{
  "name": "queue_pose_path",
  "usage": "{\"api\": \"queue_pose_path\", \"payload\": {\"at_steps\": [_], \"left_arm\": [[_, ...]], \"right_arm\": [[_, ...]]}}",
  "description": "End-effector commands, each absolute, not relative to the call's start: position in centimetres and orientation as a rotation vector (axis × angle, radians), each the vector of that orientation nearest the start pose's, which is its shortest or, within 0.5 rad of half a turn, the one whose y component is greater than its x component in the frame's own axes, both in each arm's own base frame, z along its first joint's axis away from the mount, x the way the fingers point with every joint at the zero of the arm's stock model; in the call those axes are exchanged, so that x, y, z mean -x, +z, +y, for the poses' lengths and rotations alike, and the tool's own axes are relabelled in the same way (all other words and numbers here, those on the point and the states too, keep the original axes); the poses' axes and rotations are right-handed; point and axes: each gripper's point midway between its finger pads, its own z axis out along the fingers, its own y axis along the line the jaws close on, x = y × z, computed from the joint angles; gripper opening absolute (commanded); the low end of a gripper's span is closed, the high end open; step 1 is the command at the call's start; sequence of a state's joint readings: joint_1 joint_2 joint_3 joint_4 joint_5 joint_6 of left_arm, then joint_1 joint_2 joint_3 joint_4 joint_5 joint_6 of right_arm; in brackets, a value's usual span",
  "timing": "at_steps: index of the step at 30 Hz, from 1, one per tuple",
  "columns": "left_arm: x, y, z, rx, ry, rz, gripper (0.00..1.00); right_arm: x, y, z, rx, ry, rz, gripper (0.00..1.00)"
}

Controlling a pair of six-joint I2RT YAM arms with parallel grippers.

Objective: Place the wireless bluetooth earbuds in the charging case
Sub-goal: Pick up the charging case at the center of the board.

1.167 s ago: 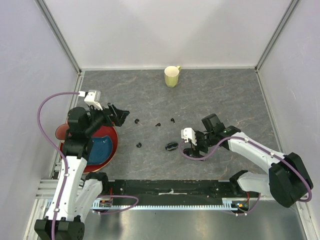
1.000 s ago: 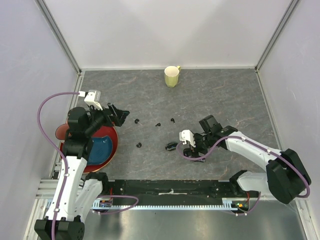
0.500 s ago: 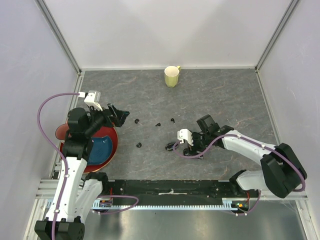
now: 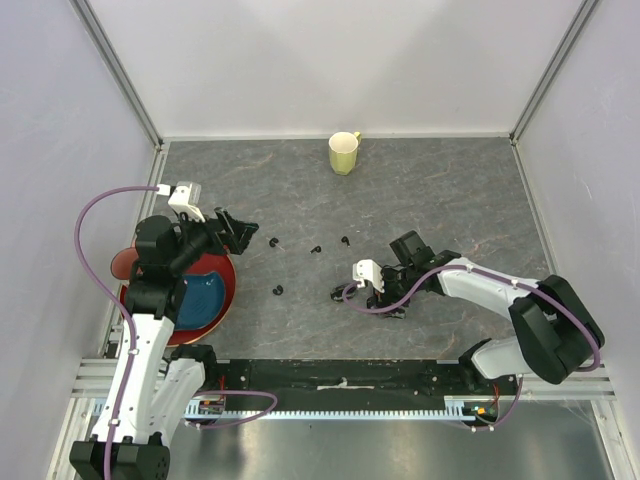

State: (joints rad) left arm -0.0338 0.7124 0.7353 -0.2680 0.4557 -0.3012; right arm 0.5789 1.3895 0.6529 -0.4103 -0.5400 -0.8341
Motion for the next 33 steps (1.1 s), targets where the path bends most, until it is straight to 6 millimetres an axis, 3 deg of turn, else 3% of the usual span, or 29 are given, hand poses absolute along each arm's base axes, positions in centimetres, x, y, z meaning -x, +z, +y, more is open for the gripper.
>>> {"api": "queue_pose_path", "payload": {"at_steps": [1, 12, 18, 24, 25, 28, 33], "left_arm": [[-26.9, 25.9, -9.7, -0.081, -0.656, 1.832, 1.0], [-26.9, 26.1, -9.6, -0.071, -0.66, 1.832, 1.0], [-26.9, 26.1, -9.7, -0.052, -0.677, 1.833, 1.0], [-27.1, 25.9, -9.7, -0.013, -0.697, 1.844, 1.0], [-27.0, 25.8, -9.8, -0.014, -0.702, 1.847, 1.0], [-27.0, 25.9, -9.9, -0.015, -0.717, 1.849, 1.0], [-26.9, 25.8, -10.5, -0.027, -0.76, 1.848, 1.0]], "right_arm": [[-19.1, 2.1, 20.4, 1.8, 0.644, 1.841, 0.73], [-19.2, 1.6, 20.2, 1.805, 0.638, 1.866, 0.68], [-19.5, 1.4, 20.2, 1.804, 0.631, 1.877, 0.61], [-20.0, 2.2, 20.6, 1.789, 0.622, 1.853, 0.4], [-20.1, 2.5, 20.7, 1.782, 0.617, 1.849, 0.26], [-20.9, 3.8, 21.1, 1.742, 0.6, 1.84, 0.09], [-21.7, 6.8, 21.4, 1.678, 0.552, 1.777, 0.0]]}}
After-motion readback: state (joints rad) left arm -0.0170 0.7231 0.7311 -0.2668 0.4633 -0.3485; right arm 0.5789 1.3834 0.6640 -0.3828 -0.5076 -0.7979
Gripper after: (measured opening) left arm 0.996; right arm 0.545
